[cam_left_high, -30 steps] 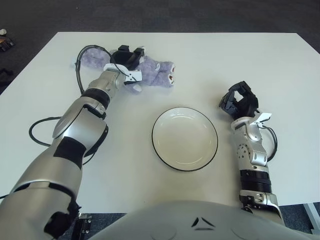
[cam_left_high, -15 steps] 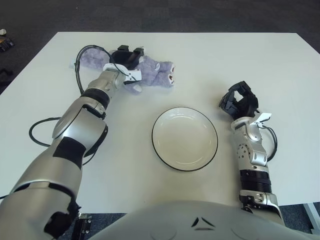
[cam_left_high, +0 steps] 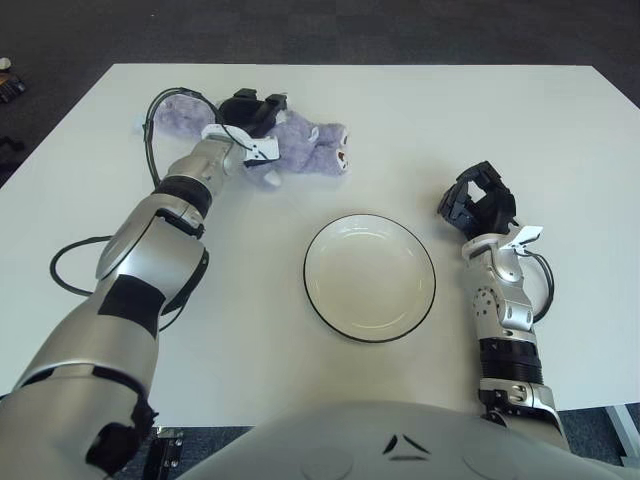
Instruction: Put the doll into the plate.
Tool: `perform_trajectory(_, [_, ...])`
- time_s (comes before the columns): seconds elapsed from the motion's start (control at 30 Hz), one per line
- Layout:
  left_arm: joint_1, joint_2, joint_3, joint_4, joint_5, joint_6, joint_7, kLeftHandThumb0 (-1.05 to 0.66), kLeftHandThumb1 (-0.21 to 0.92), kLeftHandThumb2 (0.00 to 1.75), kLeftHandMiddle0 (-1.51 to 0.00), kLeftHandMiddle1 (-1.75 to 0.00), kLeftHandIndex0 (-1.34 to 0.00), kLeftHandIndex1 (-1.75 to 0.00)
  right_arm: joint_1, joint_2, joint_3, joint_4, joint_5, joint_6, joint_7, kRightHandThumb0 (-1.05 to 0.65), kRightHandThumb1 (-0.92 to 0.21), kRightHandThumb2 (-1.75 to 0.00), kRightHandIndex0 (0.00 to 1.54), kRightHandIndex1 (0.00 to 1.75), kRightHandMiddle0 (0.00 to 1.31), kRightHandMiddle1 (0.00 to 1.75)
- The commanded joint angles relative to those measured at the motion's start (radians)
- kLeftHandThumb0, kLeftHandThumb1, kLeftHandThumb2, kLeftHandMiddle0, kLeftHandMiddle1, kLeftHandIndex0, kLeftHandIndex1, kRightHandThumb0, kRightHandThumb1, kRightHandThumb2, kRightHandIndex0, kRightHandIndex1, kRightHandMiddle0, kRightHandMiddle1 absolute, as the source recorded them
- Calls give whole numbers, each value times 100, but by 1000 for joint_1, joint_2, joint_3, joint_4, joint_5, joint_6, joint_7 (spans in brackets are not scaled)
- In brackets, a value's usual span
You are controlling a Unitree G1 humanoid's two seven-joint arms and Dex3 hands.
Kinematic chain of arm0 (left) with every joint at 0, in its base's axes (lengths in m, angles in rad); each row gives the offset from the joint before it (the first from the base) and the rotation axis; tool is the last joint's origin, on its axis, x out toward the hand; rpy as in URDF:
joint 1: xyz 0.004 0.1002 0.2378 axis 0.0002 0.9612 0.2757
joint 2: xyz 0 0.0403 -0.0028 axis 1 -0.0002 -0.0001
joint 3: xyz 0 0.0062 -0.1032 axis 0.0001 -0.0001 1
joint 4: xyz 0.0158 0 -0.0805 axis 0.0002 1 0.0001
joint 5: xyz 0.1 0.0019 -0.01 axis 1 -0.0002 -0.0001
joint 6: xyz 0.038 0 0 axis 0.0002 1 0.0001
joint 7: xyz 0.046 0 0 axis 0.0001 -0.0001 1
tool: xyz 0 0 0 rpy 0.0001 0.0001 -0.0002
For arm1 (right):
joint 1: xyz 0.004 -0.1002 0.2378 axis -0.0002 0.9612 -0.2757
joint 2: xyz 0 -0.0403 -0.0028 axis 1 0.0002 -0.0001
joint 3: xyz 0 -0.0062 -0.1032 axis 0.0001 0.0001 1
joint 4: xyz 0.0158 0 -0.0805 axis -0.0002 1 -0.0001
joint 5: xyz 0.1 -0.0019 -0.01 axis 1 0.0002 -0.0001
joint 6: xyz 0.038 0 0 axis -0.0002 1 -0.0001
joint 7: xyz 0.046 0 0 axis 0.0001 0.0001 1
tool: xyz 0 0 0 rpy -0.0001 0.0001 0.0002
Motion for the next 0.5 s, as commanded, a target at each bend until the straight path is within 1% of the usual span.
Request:
perform_trajectory(0.0, [33,10,8,-8,-3,-9,-31,54,15,151,-74,-175,-98,-175,73,59,-3,69,14,23,-6,-49,-31,-132,103,175,62,175])
perform_trajectory(0.17, [36,21,33,-39,-19,-32,-24,52,18,148,-71,-175,-96,-175,73,62,-2,68,13,23,-8,-49,-32,-131,102,175,61,175])
perform_trajectory(0.33, [36,43,56,-113,-31,-42,-37,50,22,143,-68,-175,-90,-175,71,61,-1,69,13,26,-8,-48,-33,-130,101,175,61,175])
perform_trajectory(0.47, [49,63,81,-203,-35,-40,-30,49,25,139,-66,-175,-85,-175,70,61,0,69,9,30,-13,-48,-33,-130,101,175,60,175])
